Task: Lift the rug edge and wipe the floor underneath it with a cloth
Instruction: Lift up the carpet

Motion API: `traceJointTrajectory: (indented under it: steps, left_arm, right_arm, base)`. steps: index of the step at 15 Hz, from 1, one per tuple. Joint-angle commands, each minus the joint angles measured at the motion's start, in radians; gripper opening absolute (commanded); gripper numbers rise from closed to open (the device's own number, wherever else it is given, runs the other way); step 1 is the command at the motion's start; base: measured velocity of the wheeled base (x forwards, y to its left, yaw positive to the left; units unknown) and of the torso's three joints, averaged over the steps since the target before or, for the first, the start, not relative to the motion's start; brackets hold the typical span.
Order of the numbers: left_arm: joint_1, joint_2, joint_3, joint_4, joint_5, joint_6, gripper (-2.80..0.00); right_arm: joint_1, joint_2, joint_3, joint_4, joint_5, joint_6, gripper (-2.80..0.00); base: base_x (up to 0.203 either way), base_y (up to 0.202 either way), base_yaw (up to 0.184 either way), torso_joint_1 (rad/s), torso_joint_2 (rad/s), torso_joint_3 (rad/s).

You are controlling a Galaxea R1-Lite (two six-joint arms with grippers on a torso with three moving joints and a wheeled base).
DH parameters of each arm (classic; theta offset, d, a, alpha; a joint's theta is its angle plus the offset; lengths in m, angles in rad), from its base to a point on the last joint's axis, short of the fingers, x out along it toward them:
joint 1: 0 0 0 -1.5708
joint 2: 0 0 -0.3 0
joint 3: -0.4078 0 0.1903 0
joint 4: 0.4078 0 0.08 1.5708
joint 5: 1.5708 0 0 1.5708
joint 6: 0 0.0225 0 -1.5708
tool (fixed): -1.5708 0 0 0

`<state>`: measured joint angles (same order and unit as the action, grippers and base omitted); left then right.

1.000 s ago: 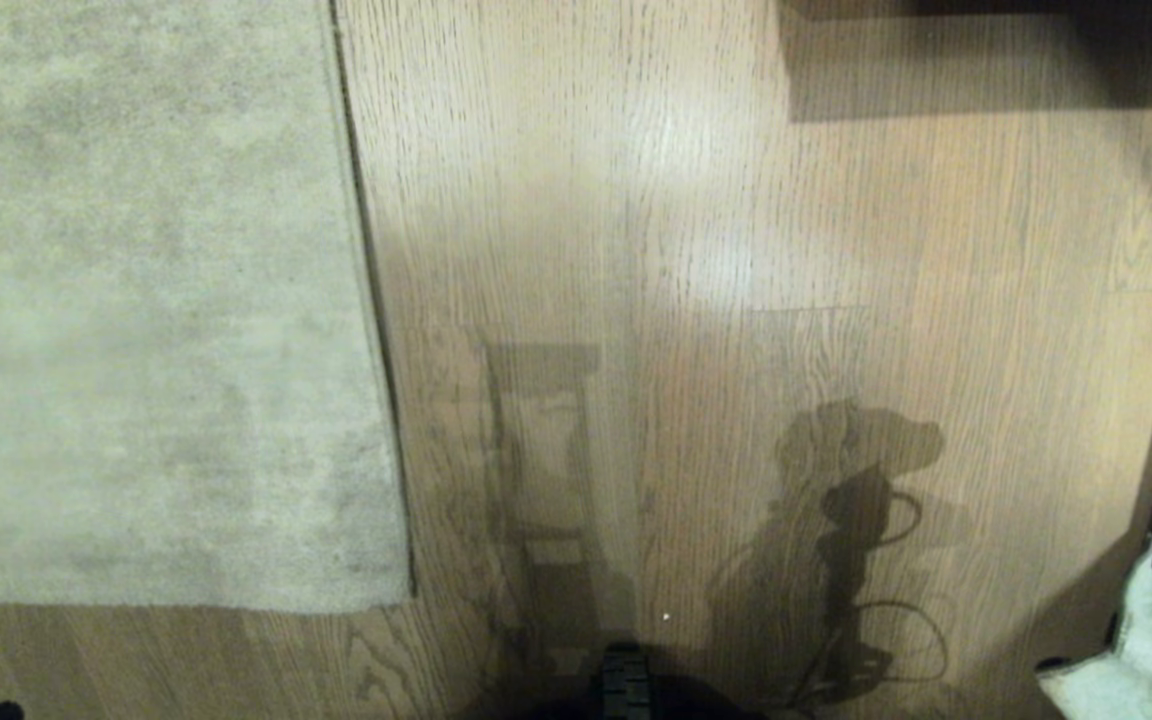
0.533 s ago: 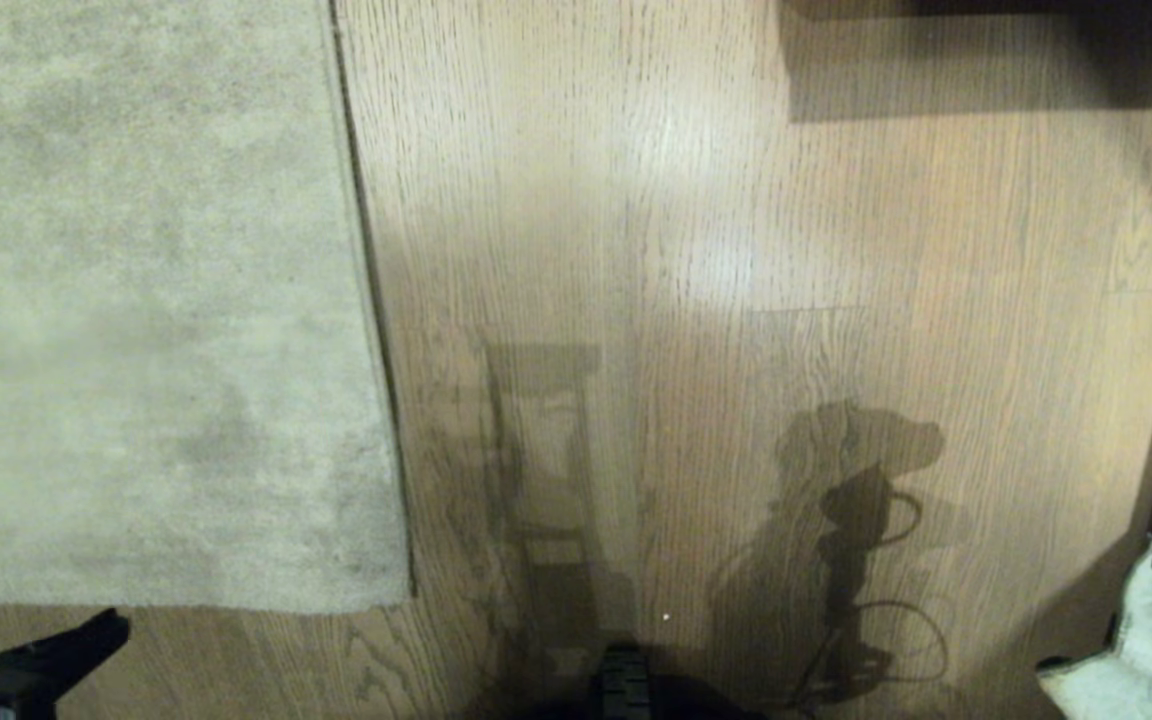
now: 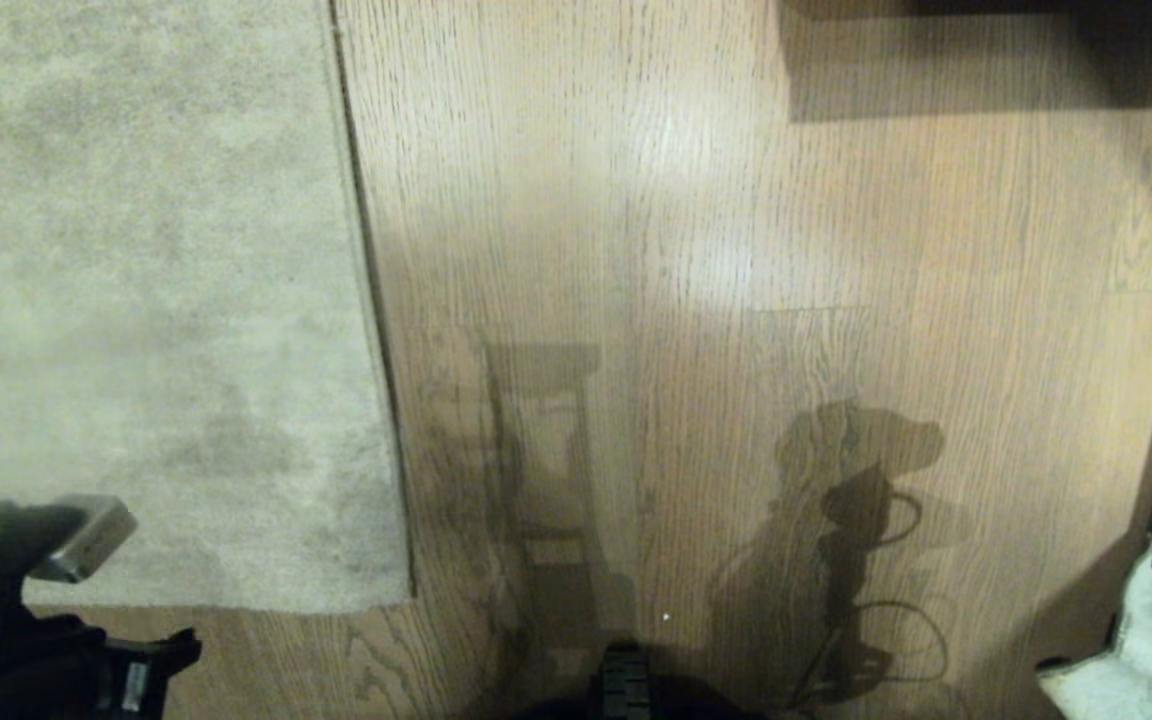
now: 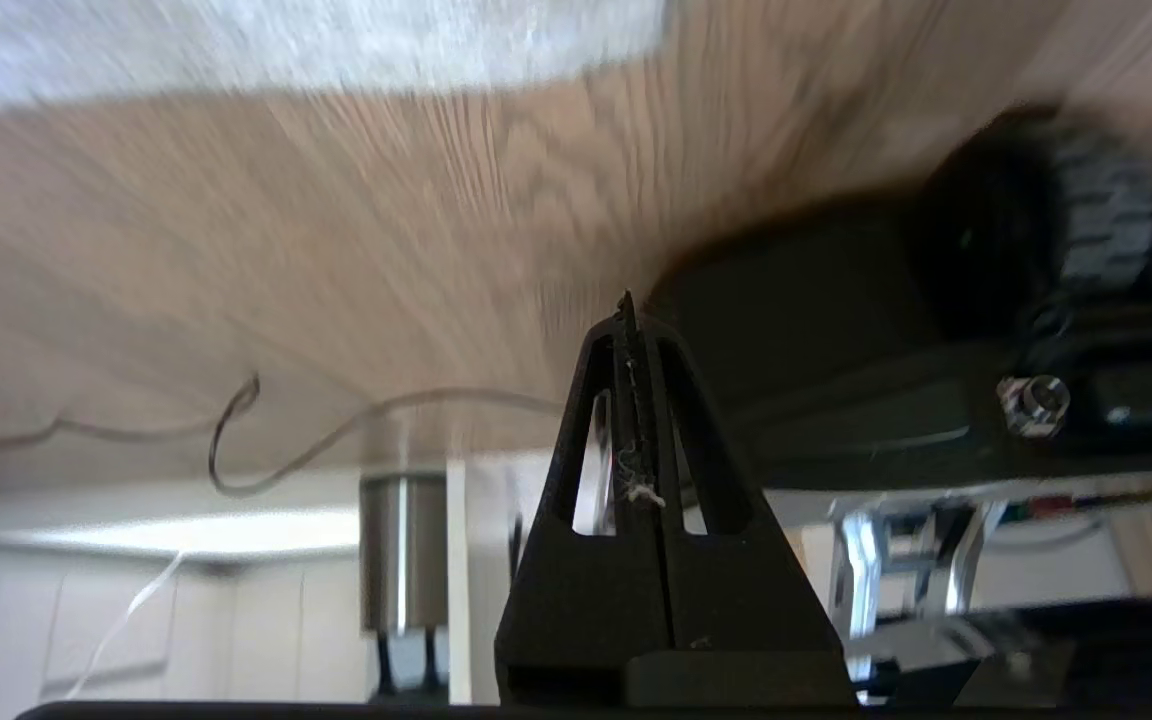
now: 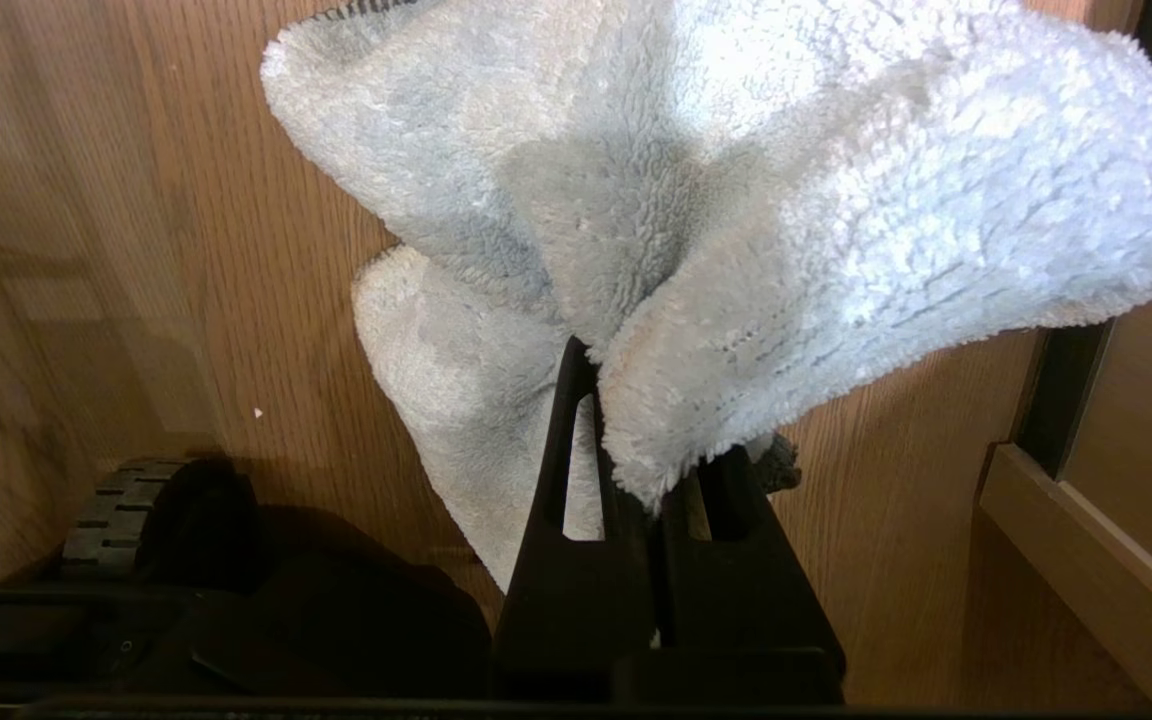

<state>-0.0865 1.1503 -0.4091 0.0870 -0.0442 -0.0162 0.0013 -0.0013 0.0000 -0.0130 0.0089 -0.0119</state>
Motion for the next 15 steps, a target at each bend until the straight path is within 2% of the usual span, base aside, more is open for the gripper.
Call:
traceJointTrajectory:
  steps: [1,4,7,8,15]
  left_arm:
    - [-0.014,0.078,-0.009,0.002,0.002,0.001,-2.8]
    - [-0.064,0.135,-0.025,-0.022,0.017,0.001,-2.8]
    - [-0.149,0.213,-0.046,-0.091,0.106,0.0,-2.8]
    - [-0.165,0.224,-0.046,-0.112,0.115,-0.001,-2.8]
    - [-0.253,0.31,-0.07,-0.128,0.119,-0.001,-2.8]
  right_arm:
    - [0.0,0.001,0.0,-0.001,0.0,0.0,-2.8]
    - [0.0,0.001,0.0,-0.001,0.0,0.0,-2.8]
    - [0.0,0.001,0.0,-0.001,0.0,0.0,-2.8]
    - [0.0,0.001,0.0,-0.001,0.0,0.0,-2.8]
    - [0.0,0.001,0.0,-0.001,0.0,0.0,-2.8]
  base:
    - [0.0,0.0,0.0,0.0,0.0,0.0]
    - [0.0,0.0,0.0,0.0,0.0,0.0]
    - [0.0,0.0,0.0,0.0,0.0,0.0]
    - [0.0,0.0,0.0,0.0,0.0,0.0]
    - [0.0,0.0,0.0,0.0,0.0,0.0]
